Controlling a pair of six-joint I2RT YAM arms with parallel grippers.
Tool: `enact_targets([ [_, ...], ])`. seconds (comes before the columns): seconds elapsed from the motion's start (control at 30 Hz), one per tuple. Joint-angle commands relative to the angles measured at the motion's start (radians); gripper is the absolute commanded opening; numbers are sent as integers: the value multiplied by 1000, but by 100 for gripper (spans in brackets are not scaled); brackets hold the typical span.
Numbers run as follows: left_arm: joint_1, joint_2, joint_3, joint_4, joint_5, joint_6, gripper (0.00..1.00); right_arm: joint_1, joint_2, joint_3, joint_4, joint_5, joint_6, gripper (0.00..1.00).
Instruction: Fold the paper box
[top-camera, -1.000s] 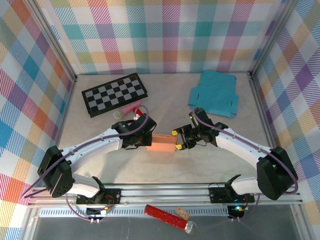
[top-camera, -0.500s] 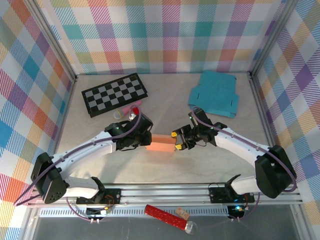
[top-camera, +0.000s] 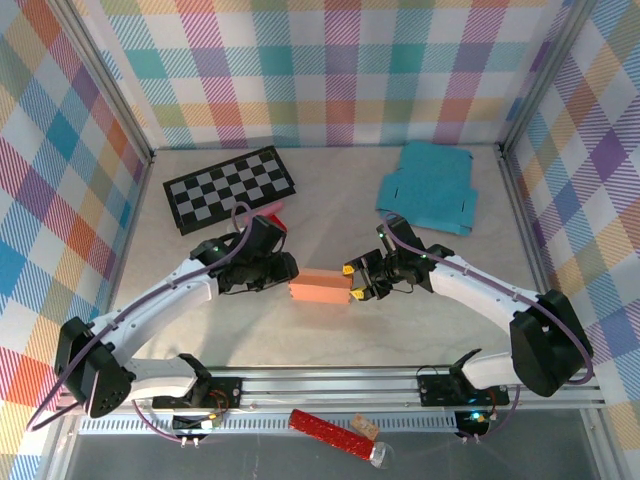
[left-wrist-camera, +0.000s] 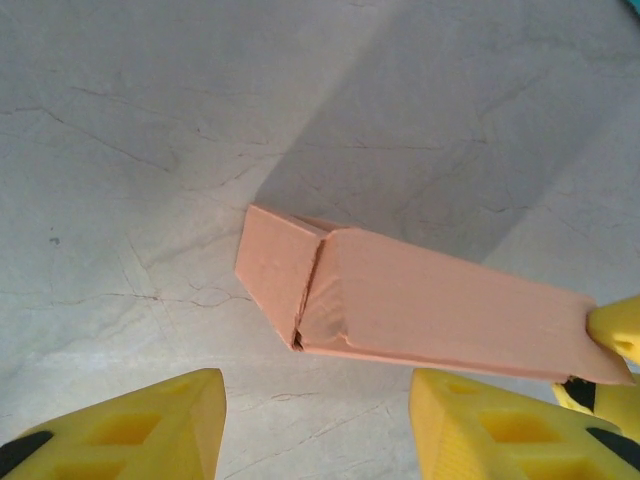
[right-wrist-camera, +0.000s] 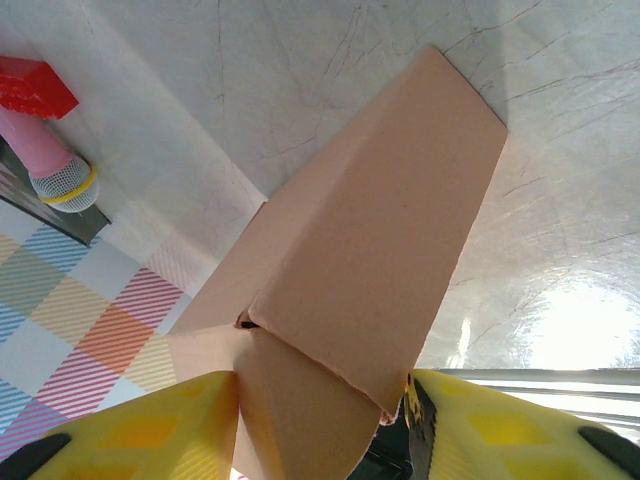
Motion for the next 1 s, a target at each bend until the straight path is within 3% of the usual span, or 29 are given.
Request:
enact_targets([
  [0.0,58,16,-10,64,102,-6,50,5,22,14,-66,14,-13,48],
  [0.2,77,74,-10,116,202,20,44,4,29,17,-64,12,-18,48],
  [0.7,77,85,-91,107,176,53,33,3,38,22,-80,12,-28,47],
  [0.97,77,82,-139,115,169,63,30,-11,9,38,-107,11,-47,52],
])
